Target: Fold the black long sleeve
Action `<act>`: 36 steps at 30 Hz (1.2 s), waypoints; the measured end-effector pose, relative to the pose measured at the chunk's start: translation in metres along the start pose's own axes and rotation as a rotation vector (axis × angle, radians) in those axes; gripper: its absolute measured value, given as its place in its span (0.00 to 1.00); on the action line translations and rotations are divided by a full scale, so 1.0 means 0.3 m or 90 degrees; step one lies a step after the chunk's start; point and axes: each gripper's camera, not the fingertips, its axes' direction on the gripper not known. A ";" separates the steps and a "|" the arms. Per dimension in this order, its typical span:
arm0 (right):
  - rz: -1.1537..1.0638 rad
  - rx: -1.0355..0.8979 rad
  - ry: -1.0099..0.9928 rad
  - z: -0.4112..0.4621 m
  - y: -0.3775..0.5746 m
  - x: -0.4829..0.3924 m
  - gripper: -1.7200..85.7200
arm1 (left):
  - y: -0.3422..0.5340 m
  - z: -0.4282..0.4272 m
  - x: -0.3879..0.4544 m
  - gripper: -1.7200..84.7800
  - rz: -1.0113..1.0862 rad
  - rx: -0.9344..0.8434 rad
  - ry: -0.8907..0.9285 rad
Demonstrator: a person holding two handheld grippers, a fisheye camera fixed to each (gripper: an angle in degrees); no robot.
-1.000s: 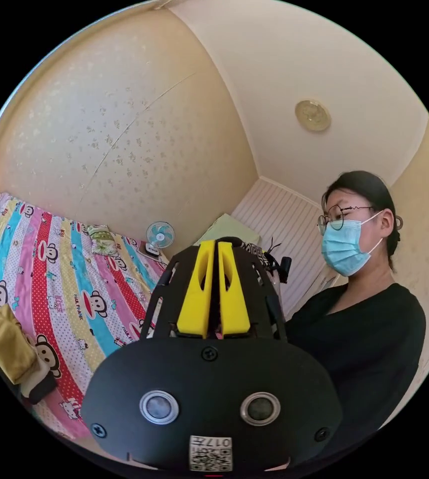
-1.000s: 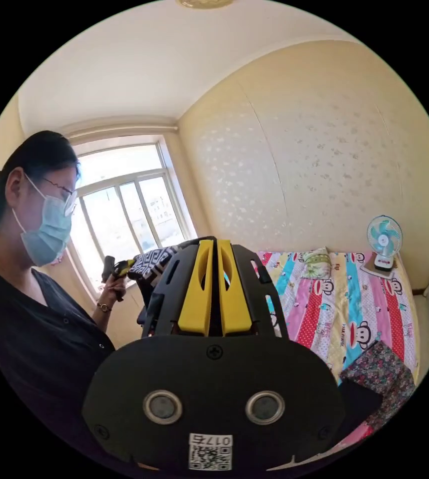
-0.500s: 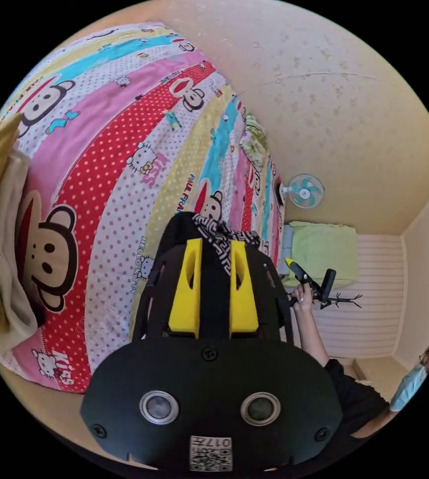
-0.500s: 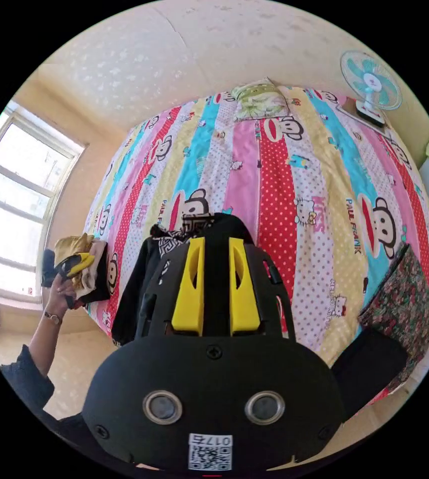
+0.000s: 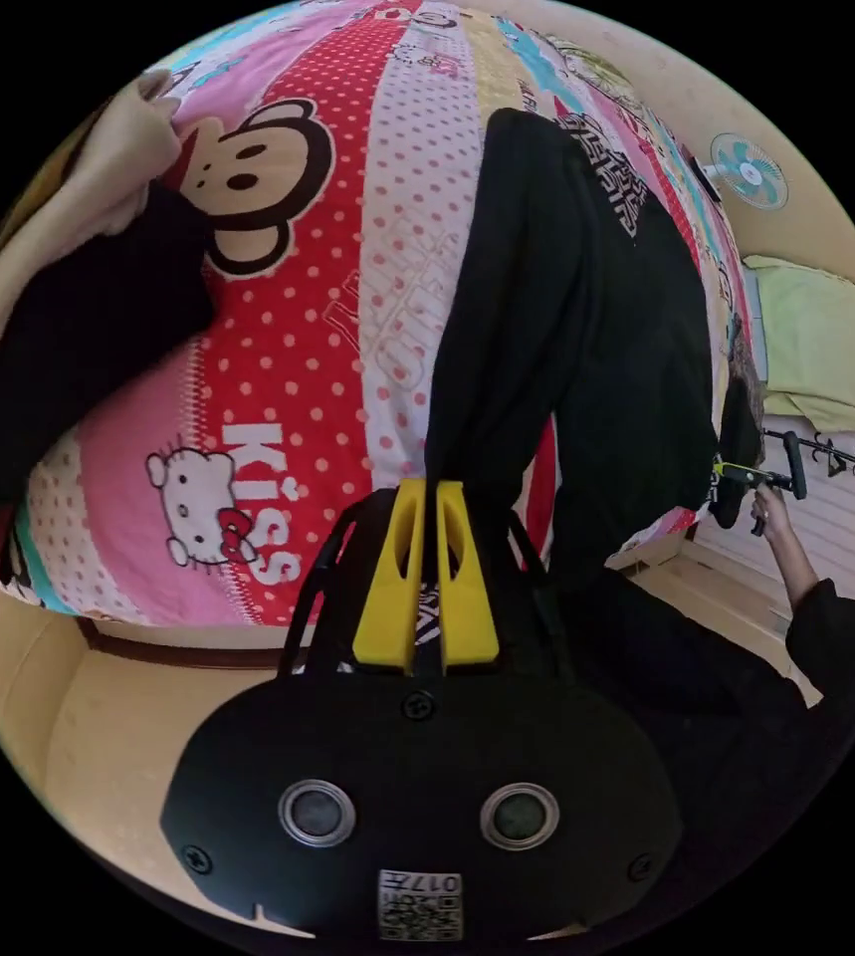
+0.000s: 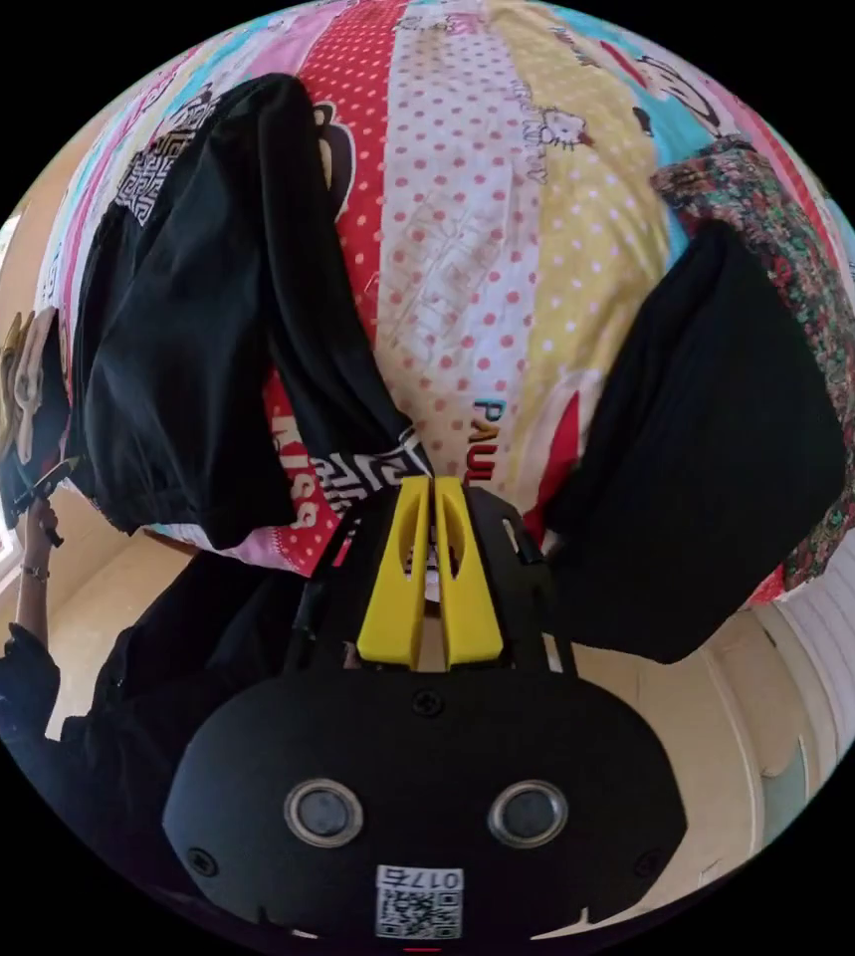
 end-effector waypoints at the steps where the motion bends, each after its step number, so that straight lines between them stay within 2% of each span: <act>1: 0.031 0.049 0.019 -0.131 -0.029 0.078 0.05 | -0.011 -0.054 -0.032 0.04 -0.013 0.020 -0.027; 3: 0.113 0.117 0.083 -0.308 -0.054 0.200 0.06 | -0.021 -0.275 -0.165 0.05 -0.110 0.120 -0.096; 5: 0.228 0.217 0.150 -0.464 -0.016 0.294 0.11 | 0.022 -0.402 -0.217 0.09 -0.181 0.211 -0.087; 7: 0.224 0.256 0.111 -0.482 0.018 0.271 0.16 | 0.084 -0.455 -0.192 0.13 -0.198 0.291 -0.080; 8: 0.174 0.252 0.031 -0.438 0.022 0.222 0.17 | 0.115 -0.440 -0.148 0.16 -0.183 0.318 -0.063; 9: 0.143 0.244 -0.024 -0.405 0.021 0.194 0.17 | 0.124 -0.384 -0.100 0.17 -0.153 0.309 -0.015; 11: 0.040 0.189 -0.238 -0.227 -0.005 0.082 0.17 | 0.096 -0.239 -0.029 0.18 -0.095 0.233 0.103; 13: 0.009 0.118 -0.312 -0.067 -0.030 0.001 0.17 | 0.052 -0.055 0.040 0.20 -0.065 0.120 0.195; 14: -0.012 0.051 -0.315 0.045 -0.038 -0.053 0.15 | 0.027 0.060 0.087 0.20 -0.045 0.042 0.219; 15: -0.016 0.018 -0.304 0.095 -0.034 -0.075 0.14 | 0.015 0.141 0.123 0.18 -0.024 -0.005 0.191; 16: 0.007 0.086 -0.262 0.087 0.008 -0.079 0.11 | 0.020 0.141 0.136 0.16 -0.010 0.018 0.151; 17: -0.015 0.076 -0.278 0.063 0.026 -0.070 0.08 | 0.032 0.122 0.144 0.13 0.004 0.043 0.060; 19: -0.034 0.021 -0.326 0.025 0.054 -0.034 0.07 | 0.024 0.083 0.116 0.08 0.035 0.002 0.094; 20: -0.026 0.031 -0.326 -0.029 0.100 0.004 0.06 | 0.032 0.047 0.076 0.07 0.037 -0.028 0.166; 23: -0.043 0.015 -0.293 -0.150 0.215 0.081 0.06 | 0.122 -0.077 -0.019 0.06 0.019 -0.019 0.260; 26: -0.067 -0.050 -0.259 -0.122 0.297 0.110 0.06 | 0.227 -0.085 -0.085 0.06 -0.029 -0.049 0.263; 29: -0.035 -0.121 -0.270 -0.023 0.284 0.129 0.08 | 0.295 0.033 -0.137 0.09 -0.127 -0.106 0.245; 31: -0.015 -0.044 -0.273 -0.082 0.226 0.164 0.10 | 0.313 0.074 -0.174 0.12 -0.192 -0.120 0.231; 33: 0.017 0.057 -0.251 -0.175 0.142 0.224 0.13 | 0.329 0.055 -0.222 0.13 -0.270 -0.069 0.257; 36: 0.145 0.216 -0.171 -0.319 0.006 0.376 0.16 | 0.322 0.010 -0.242 0.12 -0.289 -0.040 0.291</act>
